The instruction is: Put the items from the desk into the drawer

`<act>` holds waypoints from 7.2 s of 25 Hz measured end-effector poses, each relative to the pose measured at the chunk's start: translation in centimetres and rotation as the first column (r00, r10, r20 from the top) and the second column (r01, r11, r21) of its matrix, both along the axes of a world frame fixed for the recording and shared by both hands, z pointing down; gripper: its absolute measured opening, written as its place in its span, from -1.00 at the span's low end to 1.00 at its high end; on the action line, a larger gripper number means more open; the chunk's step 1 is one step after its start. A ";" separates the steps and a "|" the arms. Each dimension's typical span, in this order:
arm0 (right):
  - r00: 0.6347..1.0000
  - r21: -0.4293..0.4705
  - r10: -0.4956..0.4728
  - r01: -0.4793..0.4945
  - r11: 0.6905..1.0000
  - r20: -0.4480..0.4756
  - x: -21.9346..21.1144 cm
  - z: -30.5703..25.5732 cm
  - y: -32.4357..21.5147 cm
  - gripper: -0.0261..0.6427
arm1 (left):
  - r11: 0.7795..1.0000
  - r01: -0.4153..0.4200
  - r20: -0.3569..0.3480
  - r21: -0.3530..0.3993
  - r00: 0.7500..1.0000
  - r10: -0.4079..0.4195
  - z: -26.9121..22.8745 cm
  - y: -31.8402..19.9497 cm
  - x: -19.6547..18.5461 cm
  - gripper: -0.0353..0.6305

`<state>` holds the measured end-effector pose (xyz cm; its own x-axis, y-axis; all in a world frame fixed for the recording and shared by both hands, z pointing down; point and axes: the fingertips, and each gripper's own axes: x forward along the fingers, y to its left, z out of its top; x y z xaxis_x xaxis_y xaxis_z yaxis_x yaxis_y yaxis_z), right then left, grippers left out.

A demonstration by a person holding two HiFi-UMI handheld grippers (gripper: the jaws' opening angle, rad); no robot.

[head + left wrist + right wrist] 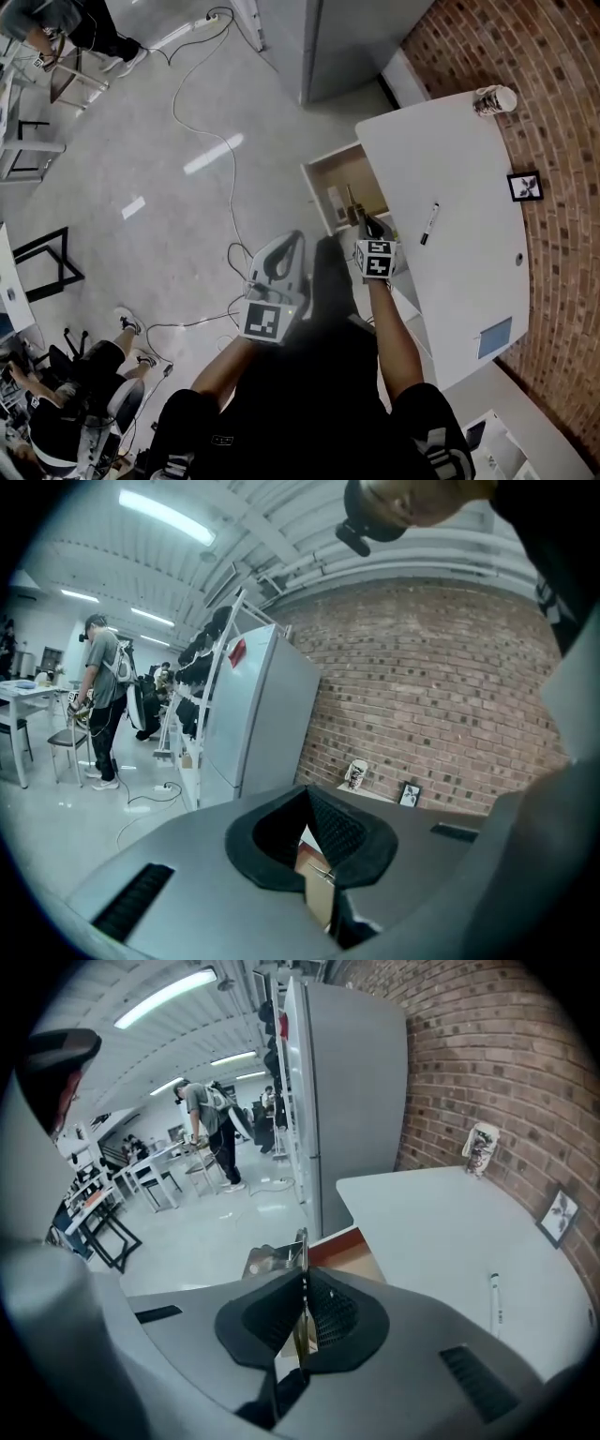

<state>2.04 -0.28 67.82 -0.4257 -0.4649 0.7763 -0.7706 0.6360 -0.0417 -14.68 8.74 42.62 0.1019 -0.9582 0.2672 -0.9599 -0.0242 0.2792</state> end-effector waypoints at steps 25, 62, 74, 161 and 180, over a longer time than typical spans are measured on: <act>0.993 -0.222 -0.006 -0.021 0.975 -0.122 -1.0 25.1 -4.7 -0.90 | 0.983 0.050 -0.032 -0.178 0.998 -0.057 13.7 -8.7 0.4 -0.90; 0.991 -0.285 -0.015 -0.024 0.958 -0.132 -0.6 21.9 -1.1 -0.89 | 0.986 0.090 -0.041 -0.139 0.994 -0.097 11.0 -5.2 0.8 -0.90; 0.985 -0.001 0.024 -0.024 1.000 0.173 -3.4 -3.3 -0.7 -0.92 | 0.998 0.058 0.009 -0.021 0.998 -0.058 3.6 -1.4 -1.1 -0.90; 0.865 -0.176 0.490 -0.502 0.847 -0.110 24.5 6.5 -2.6 -0.65 | 0.912 -0.408 -0.039 -0.047 0.913 0.406 1.0 -15.4 17.7 -0.90; 0.888 -0.153 0.455 -0.459 0.875 -0.059 23.3 4.3 -2.6 -0.74 | 0.949 -0.314 -0.035 -0.011 0.949 0.314 -0.7 -12.2 13.9 -0.90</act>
<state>25.32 -2.87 72.16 -0.1791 -0.4744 0.8619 -0.9756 0.1990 -0.0932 -0.73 -3.51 41.95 0.4059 -0.8720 0.2736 -0.8948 -0.3183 0.3131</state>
